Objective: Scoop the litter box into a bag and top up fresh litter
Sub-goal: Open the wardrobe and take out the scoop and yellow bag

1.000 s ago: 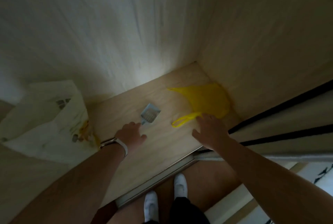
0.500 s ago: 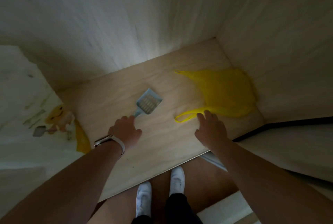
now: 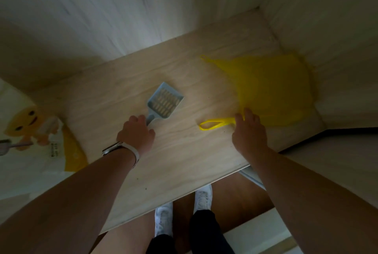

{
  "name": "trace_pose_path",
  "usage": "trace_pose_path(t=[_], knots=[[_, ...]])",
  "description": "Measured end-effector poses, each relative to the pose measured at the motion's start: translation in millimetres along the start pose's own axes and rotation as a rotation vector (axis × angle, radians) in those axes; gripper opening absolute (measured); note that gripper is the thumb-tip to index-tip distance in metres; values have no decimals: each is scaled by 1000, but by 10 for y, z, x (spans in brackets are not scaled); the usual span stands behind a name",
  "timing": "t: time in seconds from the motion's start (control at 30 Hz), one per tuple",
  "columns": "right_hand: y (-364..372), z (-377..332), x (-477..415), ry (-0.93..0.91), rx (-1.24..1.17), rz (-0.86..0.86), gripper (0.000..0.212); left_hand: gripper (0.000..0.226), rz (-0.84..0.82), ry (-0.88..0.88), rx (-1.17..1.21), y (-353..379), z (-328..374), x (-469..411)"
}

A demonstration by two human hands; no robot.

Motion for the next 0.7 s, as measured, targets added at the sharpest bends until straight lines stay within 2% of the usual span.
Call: trace_pose_path(t=[0.1, 0.2, 0.3, 0.7], knots=[[37, -52, 37, -28, -26, -40, 27, 28, -3, -2, 39, 19, -25, 12], [-20, -60, 95, -48, -79, -78, 19, 21, -36, 18, 86, -2, -60, 102], [-166, -123, 196, -83, -163, -44, 13, 18, -5, 7, 129, -91, -76, 273], [-1008, -523, 1087, -103, -271, -35, 19, 20, 104, 66, 291, -847, -312, 1221]])
Point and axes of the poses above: each hand's wrist, its own x-axis away from the middle knuckle, its own y-axis out of the palm, z = x × y, the point moved 1 cm from there along -x, towards the middle knuckle, and after that the axes turned 2 degrees about -x, right-handed, at the moved point
